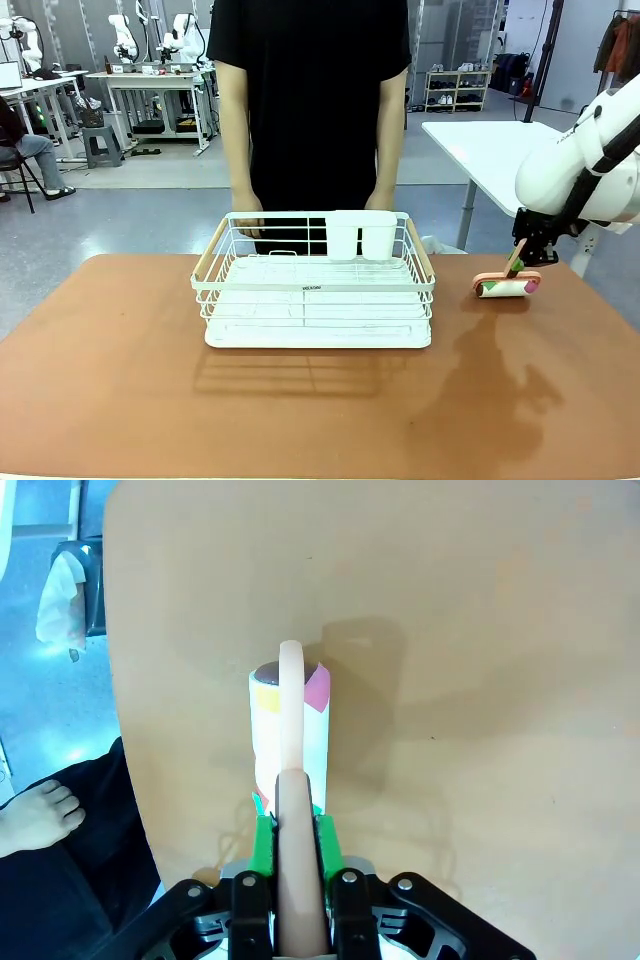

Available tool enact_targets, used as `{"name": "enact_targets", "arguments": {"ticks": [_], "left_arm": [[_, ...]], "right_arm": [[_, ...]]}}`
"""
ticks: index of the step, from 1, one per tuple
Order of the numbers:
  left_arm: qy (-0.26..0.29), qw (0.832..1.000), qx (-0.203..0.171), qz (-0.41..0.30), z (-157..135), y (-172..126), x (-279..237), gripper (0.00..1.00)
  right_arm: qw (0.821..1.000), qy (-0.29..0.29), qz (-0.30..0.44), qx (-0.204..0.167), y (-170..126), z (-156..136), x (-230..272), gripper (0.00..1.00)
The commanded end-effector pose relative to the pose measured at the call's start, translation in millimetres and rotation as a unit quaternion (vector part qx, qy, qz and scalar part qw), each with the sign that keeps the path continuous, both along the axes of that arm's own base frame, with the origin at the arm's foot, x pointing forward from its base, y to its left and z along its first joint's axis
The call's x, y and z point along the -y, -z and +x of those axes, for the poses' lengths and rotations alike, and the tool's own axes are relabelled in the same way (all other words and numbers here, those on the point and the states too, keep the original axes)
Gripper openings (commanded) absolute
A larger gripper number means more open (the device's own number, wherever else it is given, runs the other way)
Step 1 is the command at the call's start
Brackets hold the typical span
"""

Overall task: Clean the table.
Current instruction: Place the Lint Roller down when the Dish drying rack is positioned in the middle of the table.

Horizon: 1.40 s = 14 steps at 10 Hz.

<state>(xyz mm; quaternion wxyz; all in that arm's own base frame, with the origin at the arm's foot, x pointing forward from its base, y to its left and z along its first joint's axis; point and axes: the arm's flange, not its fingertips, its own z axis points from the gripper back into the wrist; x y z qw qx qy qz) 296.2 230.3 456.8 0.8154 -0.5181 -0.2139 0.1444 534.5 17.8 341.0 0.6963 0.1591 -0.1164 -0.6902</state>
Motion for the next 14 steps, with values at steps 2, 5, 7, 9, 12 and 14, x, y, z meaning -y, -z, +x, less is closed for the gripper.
{"name": "enact_targets", "arguments": {"ticks": [2, 5, 7, 9, 12, 14], "left_arm": [[0.003, 1.000, 0.015, -0.007, -1, -3, -2, 1.00], [0.003, 1.000, 0.015, -0.007, -1, -3, -2, 1.00], [0.003, 1.000, 0.015, -0.007, -1, -3, -2, 1.00], [0.003, 1.000, 0.015, -0.007, -1, -3, -2, 1.00], [0.003, 1.000, 0.015, -0.007, -1, -3, -2, 1.00], [0.003, 1.000, 0.015, -0.007, -1, -3, -2, 1.00]], "right_arm": [[1.000, 0.012, -0.001, -0.008, 2, -13, -6, 0.21], [0.999, 0.020, 0.010, -0.038, -7, -30, -5, 0.77], [0.995, 0.028, 0.002, -0.092, -22, -49, -9, 1.00], [0.991, 0.027, 0.009, -0.127, -31, -62, -12, 1.00], [0.988, 0.039, 0.006, -0.149, -40, -68, -10, 1.00], [0.989, 0.021, 0.016, -0.148, -34, -68, -8, 1.00]]}}
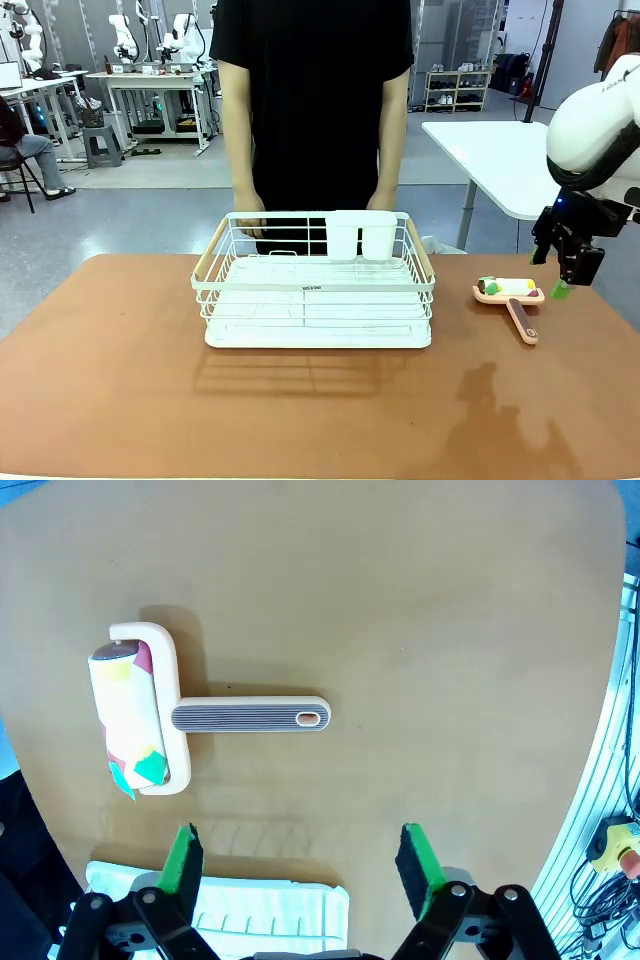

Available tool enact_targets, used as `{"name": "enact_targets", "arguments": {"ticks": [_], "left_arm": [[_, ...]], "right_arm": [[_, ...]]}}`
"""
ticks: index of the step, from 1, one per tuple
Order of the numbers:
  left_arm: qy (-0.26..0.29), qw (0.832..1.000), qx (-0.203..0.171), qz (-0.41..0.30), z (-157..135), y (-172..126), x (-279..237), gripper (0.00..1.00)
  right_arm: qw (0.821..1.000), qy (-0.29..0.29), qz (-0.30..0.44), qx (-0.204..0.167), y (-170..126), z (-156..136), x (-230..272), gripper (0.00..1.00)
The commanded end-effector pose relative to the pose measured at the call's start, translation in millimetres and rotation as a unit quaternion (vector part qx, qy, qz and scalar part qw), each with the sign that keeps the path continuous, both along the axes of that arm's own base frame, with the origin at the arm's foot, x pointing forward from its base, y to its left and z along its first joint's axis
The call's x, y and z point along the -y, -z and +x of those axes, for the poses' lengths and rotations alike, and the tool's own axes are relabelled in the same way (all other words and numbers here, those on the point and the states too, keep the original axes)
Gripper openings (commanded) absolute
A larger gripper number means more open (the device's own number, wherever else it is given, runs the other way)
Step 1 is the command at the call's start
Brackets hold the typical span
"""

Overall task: Clean the table.
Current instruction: Place the Lint Roller down when the Dish drying rack is positioned in the middle of the table.

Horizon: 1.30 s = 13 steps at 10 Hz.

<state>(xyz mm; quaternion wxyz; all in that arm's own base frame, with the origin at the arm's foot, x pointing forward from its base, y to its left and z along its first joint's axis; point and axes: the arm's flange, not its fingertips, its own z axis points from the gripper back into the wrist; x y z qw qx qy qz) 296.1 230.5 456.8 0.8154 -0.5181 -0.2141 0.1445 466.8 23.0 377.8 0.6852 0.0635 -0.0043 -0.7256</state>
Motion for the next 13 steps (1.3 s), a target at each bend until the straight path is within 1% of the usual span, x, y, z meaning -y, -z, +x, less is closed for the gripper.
{"name": "enact_targets", "arguments": {"ticks": [1, 13], "left_arm": [[0.003, 1.000, 0.015, -0.007, -1.1, -2.8, -2.0, 1.00], [0.003, 1.000, 0.015, -0.007, -1.1, -2.8, -2.0, 1.00]], "right_arm": [[1.000, -0.004, 0.000, 0.001, 2.9, 0.1, -2.9, 1.00], [1.000, -0.004, 0.000, 0.001, 2.9, 0.1, -2.9, 1.00]]}}
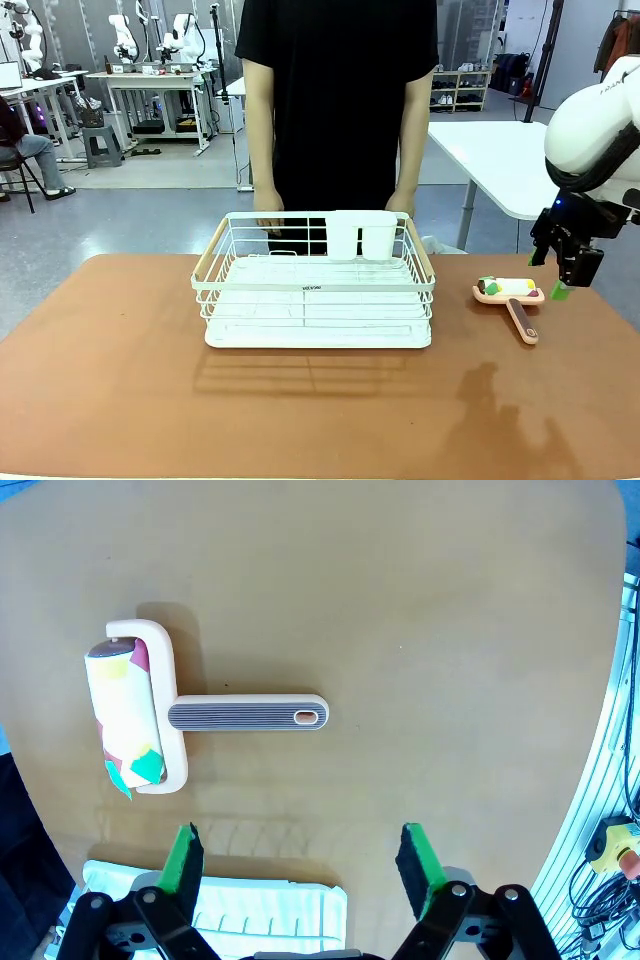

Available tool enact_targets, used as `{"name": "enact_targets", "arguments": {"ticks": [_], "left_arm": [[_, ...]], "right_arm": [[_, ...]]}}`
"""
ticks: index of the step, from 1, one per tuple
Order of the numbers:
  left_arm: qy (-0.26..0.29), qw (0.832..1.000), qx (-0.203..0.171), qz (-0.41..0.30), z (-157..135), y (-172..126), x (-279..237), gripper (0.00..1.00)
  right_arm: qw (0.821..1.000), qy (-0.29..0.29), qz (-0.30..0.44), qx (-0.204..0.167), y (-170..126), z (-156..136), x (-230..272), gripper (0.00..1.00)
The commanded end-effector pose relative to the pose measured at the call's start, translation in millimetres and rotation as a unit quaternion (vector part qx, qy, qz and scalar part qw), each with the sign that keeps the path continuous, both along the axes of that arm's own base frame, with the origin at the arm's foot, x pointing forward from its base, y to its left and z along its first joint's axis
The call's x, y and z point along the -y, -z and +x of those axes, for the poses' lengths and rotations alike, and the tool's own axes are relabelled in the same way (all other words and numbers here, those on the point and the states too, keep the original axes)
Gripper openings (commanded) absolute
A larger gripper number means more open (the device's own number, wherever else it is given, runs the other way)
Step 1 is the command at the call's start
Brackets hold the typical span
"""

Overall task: Clean the table.
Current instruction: Place the Lint Roller down when the Dish drying rack is positioned in the middle of the table.

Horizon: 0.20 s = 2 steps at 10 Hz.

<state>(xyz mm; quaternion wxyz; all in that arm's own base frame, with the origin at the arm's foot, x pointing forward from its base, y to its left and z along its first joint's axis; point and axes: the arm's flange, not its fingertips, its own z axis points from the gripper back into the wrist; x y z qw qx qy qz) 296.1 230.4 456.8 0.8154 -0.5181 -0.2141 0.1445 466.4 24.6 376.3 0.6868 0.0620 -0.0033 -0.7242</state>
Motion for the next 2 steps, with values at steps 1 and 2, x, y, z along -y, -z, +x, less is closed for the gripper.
{"name": "enact_targets", "arguments": {"ticks": [1, 2], "left_arm": [[0.003, 1.000, 0.015, -0.007, -1.1, -2.8, -2.0, 1.00], [0.003, 1.000, 0.015, -0.007, -1.1, -2.8, -2.0, 1.00]], "right_arm": [[1.000, -0.002, 0.000, 0.003, 1.4, 0.6, -1.3, 1.00], [1.000, -0.002, 0.000, 0.003, 1.4, 0.6, -1.3, 1.00]]}}
